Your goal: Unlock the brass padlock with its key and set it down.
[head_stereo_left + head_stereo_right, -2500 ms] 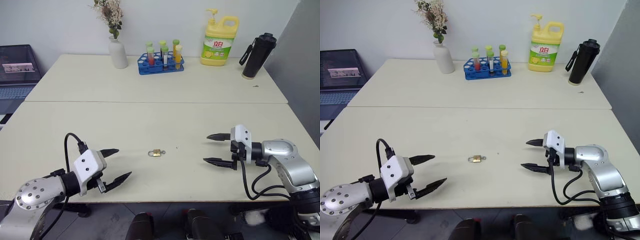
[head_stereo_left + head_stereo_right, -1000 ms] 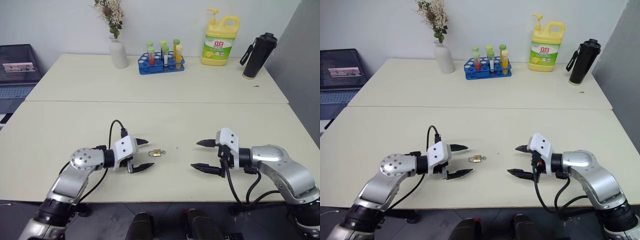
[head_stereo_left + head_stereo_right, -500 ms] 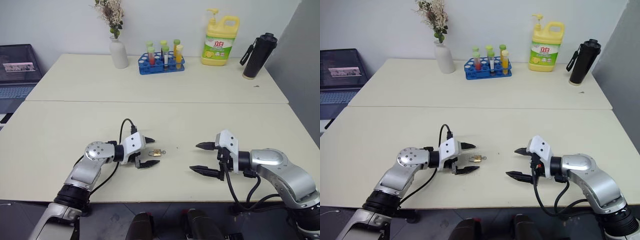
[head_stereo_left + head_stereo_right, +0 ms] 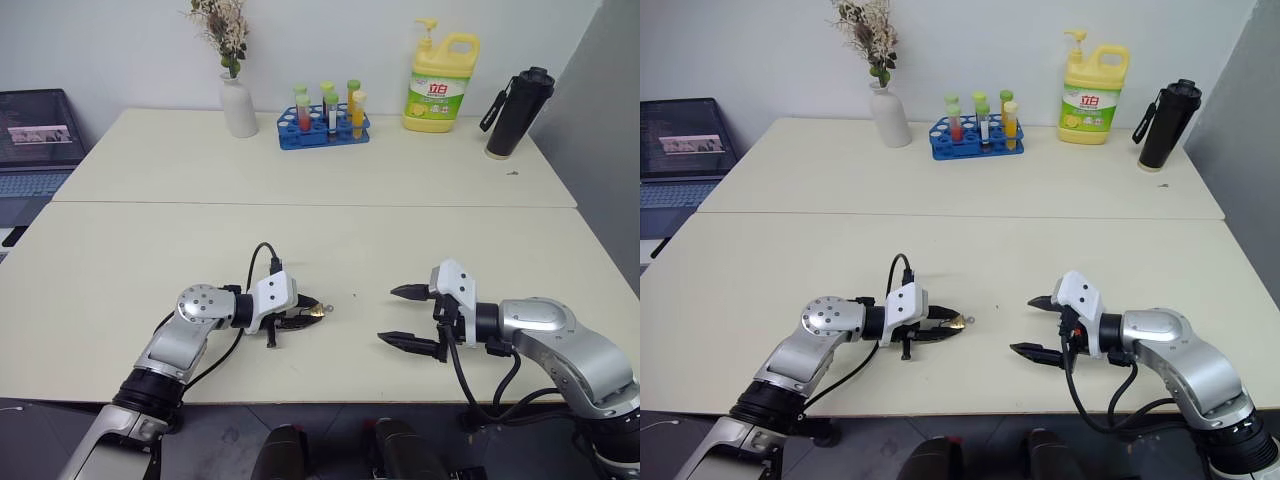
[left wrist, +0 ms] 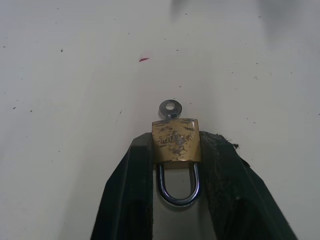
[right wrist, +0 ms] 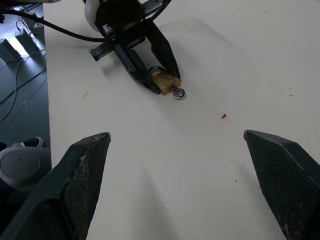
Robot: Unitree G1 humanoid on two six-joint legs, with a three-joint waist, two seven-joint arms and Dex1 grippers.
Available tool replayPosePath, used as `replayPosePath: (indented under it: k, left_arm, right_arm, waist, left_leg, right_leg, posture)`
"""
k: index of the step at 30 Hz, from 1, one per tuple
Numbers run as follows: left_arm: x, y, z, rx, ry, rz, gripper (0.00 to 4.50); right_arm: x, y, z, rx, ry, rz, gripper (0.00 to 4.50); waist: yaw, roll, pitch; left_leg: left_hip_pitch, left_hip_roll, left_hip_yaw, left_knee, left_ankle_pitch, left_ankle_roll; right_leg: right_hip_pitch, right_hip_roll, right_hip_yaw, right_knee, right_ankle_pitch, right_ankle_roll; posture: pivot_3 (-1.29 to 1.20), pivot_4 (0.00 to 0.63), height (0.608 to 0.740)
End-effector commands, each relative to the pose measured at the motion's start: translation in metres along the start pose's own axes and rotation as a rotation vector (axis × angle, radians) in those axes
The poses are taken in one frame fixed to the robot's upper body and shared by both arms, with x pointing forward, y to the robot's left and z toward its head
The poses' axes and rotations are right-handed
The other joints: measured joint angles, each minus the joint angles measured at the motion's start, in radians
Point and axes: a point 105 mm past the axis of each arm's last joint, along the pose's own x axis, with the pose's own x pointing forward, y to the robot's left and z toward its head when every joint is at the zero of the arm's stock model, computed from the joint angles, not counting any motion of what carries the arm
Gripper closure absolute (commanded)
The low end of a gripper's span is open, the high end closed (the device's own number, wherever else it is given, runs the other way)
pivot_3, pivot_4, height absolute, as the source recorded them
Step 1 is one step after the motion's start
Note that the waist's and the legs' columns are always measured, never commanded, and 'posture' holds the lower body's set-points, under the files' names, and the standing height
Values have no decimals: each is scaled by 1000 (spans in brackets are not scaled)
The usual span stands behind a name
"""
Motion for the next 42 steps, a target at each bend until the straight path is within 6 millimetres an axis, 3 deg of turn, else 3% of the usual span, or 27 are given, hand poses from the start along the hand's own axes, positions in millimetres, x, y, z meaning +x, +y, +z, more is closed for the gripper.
replayPosePath:
  k: [1,5,8,17,22,30,42]
  left_arm:
    - [-4,0,-14,21,83,9,3527]
    - [-3,0,-7,39,40,25,3527]
    - [-4,1,11,108,-38,42,3527]
    - [-13,2,62,447,-173,95,3527]
    - [-20,7,94,772,-246,177,3527]
    - [-24,-12,103,1199,-359,139,3527]
    - [-23,-2,106,1287,-363,235,3527]
  right_arm:
    - [-3,1,16,-64,-34,3,0]
    - [-3,1,16,-82,-32,3,0]
    - [-4,-2,17,-100,-39,-10,0]
    - [-13,-14,14,-163,-55,-80,0]
    - [-17,-13,24,-193,-149,-116,0]
    - [-10,-10,38,91,-242,-35,0]
    - [3,1,61,228,-305,98,0]
  waist:
    - [0,0,0]
    - [0,0,0]
    - [0,0,0]
    - [1,0,0]
    - [2,0,0]
    - [0,0,0]
    - [0,0,0]
  left_leg:
    - [0,0,0,0,0,0]
    - [0,0,0,0,0,0]
    - [0,0,0,0,0,0]
    - [-1,0,0,0,0,0]
    - [-1,0,0,0,0,0]
    - [0,2,1,0,0,0]
    - [-1,0,2,0,0,0]
  right_leg:
    - [0,0,0,0,0,0]
    - [0,0,0,0,0,0]
    - [0,0,0,0,0,0]
    - [0,0,0,-1,0,0]
    - [0,0,0,-1,0,0]
    - [0,-3,1,-1,1,-1]
    - [0,-4,0,-1,1,0]
  posture:
    - [0,150,740]
    - [0,150,740]
    - [0,150,740]
    - [0,150,740]
    - [0,150,740]
    - [0,150,740]
    - [0,150,740]
